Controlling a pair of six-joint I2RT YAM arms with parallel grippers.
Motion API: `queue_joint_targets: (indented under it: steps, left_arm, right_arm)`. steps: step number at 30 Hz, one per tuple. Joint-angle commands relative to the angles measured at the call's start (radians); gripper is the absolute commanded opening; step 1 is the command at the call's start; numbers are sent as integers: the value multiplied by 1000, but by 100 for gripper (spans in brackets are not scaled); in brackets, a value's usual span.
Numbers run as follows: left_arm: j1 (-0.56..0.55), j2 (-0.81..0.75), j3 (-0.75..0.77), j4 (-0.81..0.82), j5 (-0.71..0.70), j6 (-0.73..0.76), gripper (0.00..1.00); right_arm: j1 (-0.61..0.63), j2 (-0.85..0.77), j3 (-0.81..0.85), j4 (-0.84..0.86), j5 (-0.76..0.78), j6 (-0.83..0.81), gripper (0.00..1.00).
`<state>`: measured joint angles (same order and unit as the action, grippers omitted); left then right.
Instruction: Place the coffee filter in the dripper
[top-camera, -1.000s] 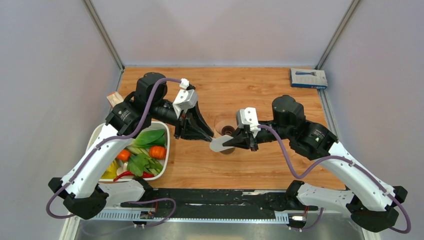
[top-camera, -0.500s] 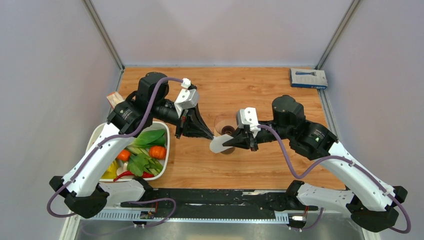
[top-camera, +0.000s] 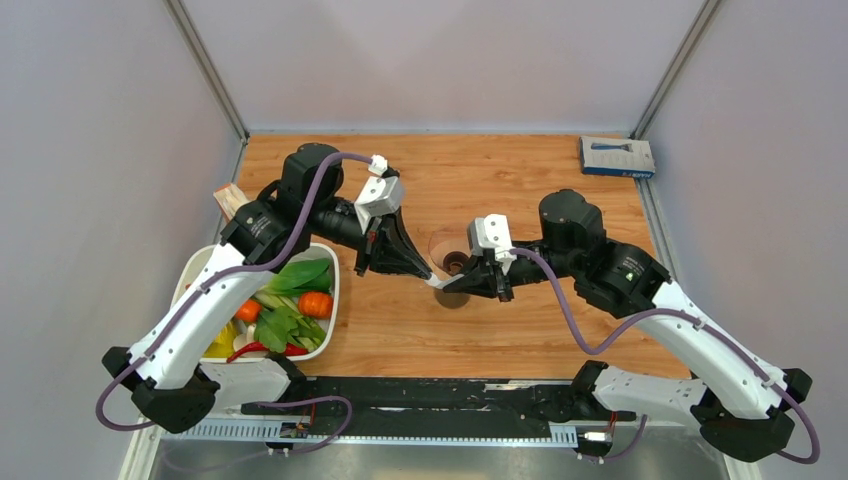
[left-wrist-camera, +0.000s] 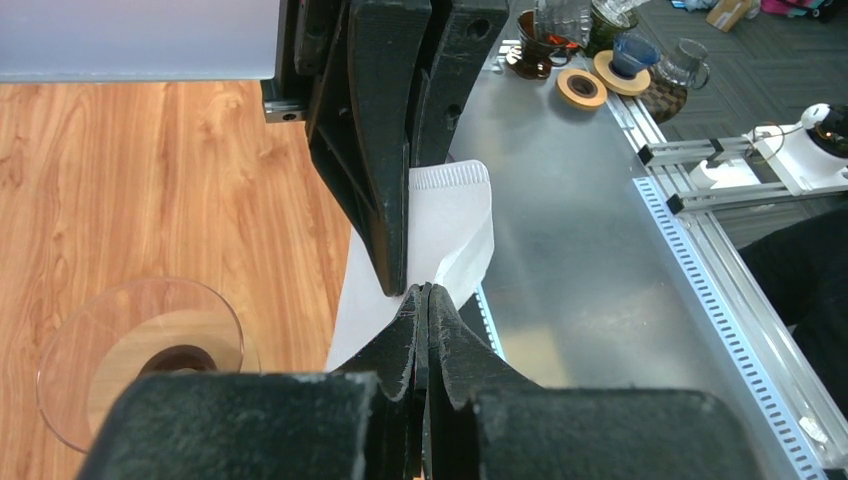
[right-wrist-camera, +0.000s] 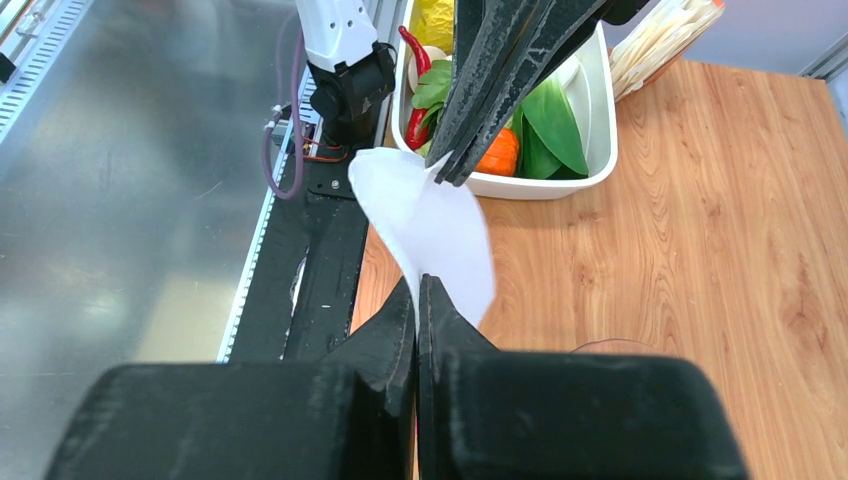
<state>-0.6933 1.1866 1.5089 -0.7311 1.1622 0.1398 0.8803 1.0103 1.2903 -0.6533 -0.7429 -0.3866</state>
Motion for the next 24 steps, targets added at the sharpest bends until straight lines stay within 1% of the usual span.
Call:
queue_joint_targets:
  steps: [1,10,18,24]
  left_arm:
    - [-11,7,4,52,19,-16,0]
    - [-11,16,-23,71,-5,-27,0]
    - [-11,10,-28,42,-71,-2,0]
    - [-9,-8,-25,43,-88,-3,0]
  right_arm:
    - [6,8,34,38,-25,-2,0]
    - [5,10,37,40,-26,-4,0]
    - [6,-7,34,36,-23,3,0]
    - [6,-8,30,27,7,19,0]
